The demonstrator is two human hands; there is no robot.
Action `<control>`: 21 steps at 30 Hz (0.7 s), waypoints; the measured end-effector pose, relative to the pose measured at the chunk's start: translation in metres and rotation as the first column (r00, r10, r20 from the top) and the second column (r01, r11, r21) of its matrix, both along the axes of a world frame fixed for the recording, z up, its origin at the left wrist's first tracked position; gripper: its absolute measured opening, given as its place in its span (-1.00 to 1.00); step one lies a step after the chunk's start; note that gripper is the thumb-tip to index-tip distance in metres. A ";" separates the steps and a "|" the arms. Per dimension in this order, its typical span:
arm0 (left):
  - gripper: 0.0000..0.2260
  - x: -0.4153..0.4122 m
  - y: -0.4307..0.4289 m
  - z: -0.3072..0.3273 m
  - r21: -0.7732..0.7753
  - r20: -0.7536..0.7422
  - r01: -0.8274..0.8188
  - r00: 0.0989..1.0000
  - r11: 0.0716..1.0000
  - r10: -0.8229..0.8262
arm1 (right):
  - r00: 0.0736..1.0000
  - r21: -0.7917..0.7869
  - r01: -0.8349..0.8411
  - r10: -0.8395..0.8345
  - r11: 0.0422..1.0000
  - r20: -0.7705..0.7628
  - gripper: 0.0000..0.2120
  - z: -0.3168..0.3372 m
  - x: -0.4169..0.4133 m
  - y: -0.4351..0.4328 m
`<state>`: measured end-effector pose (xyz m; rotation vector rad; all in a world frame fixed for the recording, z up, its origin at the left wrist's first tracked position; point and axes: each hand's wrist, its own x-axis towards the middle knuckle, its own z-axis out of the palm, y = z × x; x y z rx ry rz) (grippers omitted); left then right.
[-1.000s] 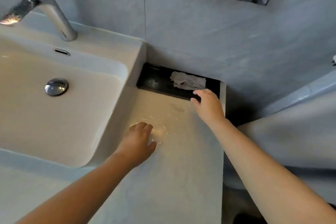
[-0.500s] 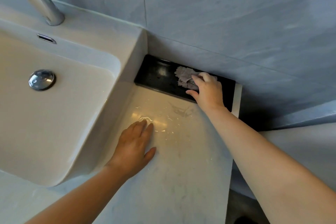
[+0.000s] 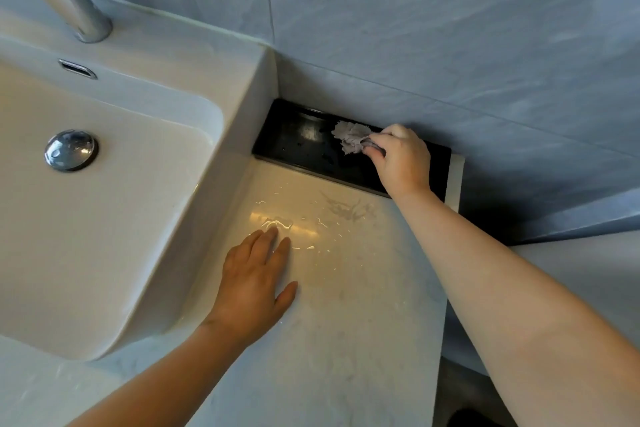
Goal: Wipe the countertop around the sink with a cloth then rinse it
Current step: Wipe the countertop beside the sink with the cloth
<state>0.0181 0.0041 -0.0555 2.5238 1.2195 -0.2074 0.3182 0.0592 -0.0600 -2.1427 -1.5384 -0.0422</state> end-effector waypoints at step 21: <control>-0.34 0.004 -0.012 0.020 -0.032 -0.010 0.083 0.996 0.996 -0.084 | 0.972 -0.060 0.192 -0.198 0.980 -0.129 -0.79 0.011 0.006 -0.172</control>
